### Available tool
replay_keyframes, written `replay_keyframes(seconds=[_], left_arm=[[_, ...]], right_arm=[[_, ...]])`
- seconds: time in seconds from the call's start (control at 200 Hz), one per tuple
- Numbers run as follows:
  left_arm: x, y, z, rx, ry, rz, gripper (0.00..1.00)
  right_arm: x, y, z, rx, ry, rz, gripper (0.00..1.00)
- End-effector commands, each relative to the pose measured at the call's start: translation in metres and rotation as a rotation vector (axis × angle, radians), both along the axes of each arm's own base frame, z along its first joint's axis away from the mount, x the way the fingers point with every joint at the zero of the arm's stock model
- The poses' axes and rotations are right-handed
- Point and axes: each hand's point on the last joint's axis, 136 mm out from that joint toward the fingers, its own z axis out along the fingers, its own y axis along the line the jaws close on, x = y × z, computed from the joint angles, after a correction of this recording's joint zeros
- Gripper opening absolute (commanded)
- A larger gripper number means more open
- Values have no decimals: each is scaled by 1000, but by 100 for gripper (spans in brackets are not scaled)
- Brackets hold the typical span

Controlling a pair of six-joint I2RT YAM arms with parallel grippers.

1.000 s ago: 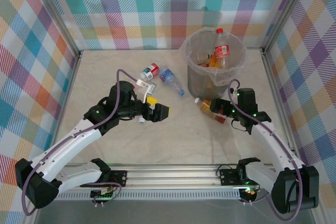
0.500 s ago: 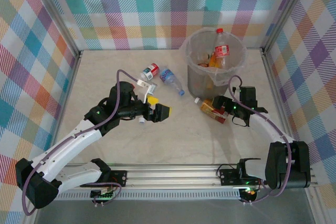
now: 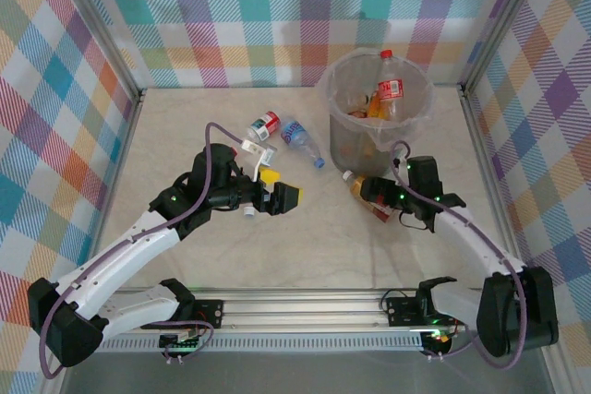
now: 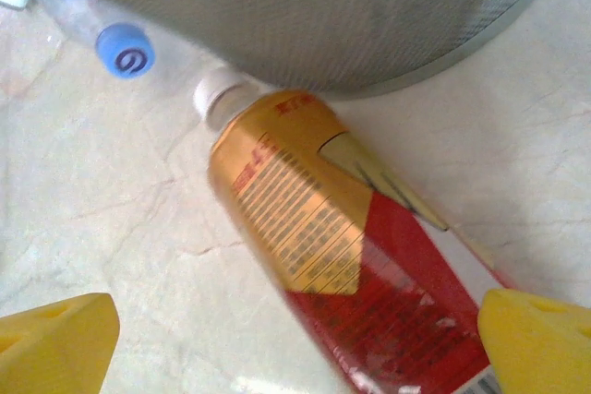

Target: Put the plastic bottles in the bin

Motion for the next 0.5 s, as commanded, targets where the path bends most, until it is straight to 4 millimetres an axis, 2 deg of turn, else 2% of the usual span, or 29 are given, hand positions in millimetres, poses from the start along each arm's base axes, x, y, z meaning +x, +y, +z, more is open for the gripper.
replay_keyframes(seconds=[0.0, 0.12, 0.36, 0.495], left_arm=[[-6, -7, 3, -28, -6, -35, 100], [-5, -9, 4, -36, -4, -38, 100], [-8, -5, 4, -34, -9, -32, 100], [-8, -5, 4, -32, -11, -29, 100]], right_arm=[[-19, -6, -13, -65, 65, -34, 100], [-20, -8, -19, -86, 85, -48, 100], [0, -24, -7, -198, 33, -84, 100], [9, -21, -3, -220, 22, -61, 100]])
